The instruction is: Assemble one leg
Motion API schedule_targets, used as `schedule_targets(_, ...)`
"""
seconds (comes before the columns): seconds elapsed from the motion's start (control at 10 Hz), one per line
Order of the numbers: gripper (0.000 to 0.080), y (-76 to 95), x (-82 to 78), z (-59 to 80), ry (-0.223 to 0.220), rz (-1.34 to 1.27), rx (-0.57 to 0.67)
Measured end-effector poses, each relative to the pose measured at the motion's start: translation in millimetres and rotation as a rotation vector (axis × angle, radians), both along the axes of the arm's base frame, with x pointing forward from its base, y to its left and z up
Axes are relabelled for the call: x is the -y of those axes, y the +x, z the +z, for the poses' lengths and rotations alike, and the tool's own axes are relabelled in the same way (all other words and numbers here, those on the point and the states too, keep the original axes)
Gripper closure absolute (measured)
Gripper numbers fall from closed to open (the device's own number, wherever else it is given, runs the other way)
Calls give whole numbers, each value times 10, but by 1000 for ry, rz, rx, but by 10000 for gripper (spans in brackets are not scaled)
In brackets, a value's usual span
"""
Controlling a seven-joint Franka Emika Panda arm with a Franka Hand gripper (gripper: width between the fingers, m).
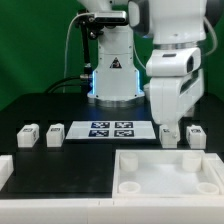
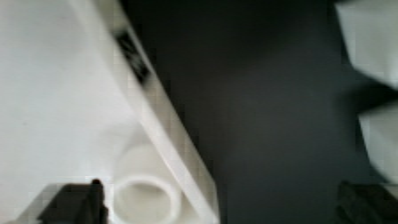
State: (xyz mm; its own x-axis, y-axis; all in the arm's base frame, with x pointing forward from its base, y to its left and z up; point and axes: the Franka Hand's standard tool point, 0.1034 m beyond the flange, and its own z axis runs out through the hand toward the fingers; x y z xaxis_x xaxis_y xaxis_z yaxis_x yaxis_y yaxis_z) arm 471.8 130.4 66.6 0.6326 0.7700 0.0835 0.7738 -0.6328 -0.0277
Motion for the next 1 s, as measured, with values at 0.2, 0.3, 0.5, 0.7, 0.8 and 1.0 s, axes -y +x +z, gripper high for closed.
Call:
schedule_targets(0.2,150,6,-96,5,30,-230,-16)
schedule_targets(0.3,150,7,-95,4,37,-312,-26)
schedule_targets(0.5,150,-2,-115,0,52,-493,-49)
schedule_targets(0.7,150,-85,-216,-70,61,-750,-100)
schedule_targets(0.8,150,-132,-273,-121,61,-801,-115)
schedule_targets(1.0,150,-154,-257,-150,45,-798,-141)
